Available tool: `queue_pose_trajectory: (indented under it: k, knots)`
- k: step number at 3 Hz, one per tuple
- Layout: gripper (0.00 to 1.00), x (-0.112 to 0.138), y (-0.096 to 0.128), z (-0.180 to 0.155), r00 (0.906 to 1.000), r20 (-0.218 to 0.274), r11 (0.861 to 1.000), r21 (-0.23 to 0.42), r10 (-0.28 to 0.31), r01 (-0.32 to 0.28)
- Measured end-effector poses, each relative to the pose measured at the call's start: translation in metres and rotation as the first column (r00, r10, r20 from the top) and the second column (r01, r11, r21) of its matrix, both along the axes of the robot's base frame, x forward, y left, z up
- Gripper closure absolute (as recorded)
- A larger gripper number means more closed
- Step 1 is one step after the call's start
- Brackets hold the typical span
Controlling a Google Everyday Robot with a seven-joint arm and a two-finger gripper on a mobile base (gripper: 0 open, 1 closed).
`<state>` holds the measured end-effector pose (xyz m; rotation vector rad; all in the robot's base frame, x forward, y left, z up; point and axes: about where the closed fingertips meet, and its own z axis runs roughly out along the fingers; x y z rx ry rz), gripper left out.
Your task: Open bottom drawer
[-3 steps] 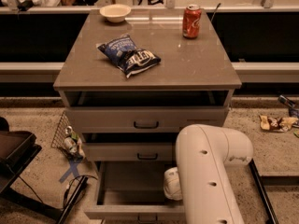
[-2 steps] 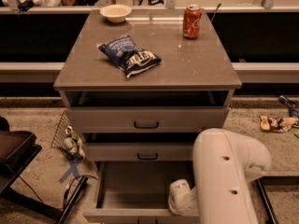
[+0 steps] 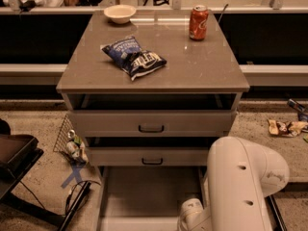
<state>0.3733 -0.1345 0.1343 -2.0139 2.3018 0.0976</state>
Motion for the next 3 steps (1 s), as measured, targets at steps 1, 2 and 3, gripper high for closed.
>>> queue_pose_trajectory:
  k: [1,2,3]
  knots:
    - [0.85,0.0051,0.0013,0.001,1.0,0.0,1.0,0.0,0.0,0.0]
    - [0.62,0.0041,0.0016,0.0003,1.0,-0.002,1.0,0.0,0.001,-0.001]
    - [0.38,0.003,0.0018,-0.0004,1.0,-0.004,1.0,0.0,0.001,-0.001]
